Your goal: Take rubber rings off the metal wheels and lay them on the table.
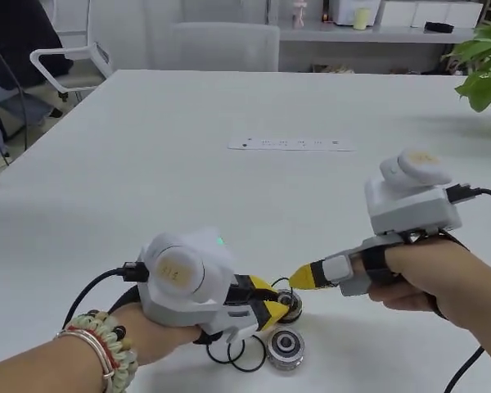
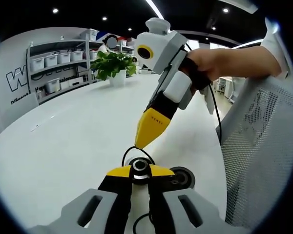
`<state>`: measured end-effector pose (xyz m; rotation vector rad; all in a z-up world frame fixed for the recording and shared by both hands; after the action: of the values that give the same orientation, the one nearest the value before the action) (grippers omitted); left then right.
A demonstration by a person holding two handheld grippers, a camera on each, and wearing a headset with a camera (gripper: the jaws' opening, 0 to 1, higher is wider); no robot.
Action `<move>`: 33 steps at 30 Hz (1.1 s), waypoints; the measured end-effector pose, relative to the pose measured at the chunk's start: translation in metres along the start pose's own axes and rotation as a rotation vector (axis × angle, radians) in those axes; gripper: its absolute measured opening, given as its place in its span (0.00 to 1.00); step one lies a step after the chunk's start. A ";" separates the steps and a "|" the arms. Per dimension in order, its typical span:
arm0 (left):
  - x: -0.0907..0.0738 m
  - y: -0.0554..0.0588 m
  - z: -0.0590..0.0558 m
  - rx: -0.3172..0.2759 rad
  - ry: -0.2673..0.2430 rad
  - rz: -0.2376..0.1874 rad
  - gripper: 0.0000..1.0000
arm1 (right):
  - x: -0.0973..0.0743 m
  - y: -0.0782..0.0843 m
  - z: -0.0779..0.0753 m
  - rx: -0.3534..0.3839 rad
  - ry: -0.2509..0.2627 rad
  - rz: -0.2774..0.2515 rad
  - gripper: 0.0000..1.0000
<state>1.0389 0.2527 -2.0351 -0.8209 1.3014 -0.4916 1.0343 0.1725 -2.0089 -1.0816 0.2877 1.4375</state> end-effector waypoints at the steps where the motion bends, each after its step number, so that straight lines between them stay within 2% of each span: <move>1: 0.000 0.000 0.000 -0.003 0.001 -0.001 0.07 | 0.001 0.000 -0.001 0.009 -0.006 -0.002 0.00; 3: 0.000 0.000 0.000 -0.005 0.001 -0.002 0.07 | 0.001 0.000 -0.003 0.025 -0.006 -0.006 0.00; 6: 0.000 0.000 0.000 -0.004 -0.001 0.001 0.07 | 0.003 0.004 -0.008 0.022 0.031 0.015 0.00; 15: 0.000 -0.001 0.000 -0.029 0.008 0.006 0.08 | 0.006 0.007 -0.012 0.025 0.054 0.037 0.00; 29: 0.000 -0.001 -0.001 -0.019 0.013 0.019 0.10 | 0.008 0.010 -0.017 -0.002 0.096 0.069 0.00; 33: -0.003 -0.002 0.000 -0.016 0.016 0.015 0.17 | 0.008 0.009 -0.017 -0.005 0.097 0.067 0.00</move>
<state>1.0382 0.2532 -2.0317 -0.8216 1.3269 -0.4767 1.0354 0.1630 -2.0275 -1.1573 0.3932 1.4483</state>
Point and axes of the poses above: the centre of the closed fingertips' face, and the gripper's own axes: x roughly forward along the fingers, z roughly to its left, y roughly out of its underside, the point moved 5 cm from there along -x, roughly backward along the fingers, and after that the axes turned 12 degrees about z, right-handed, at the moved point
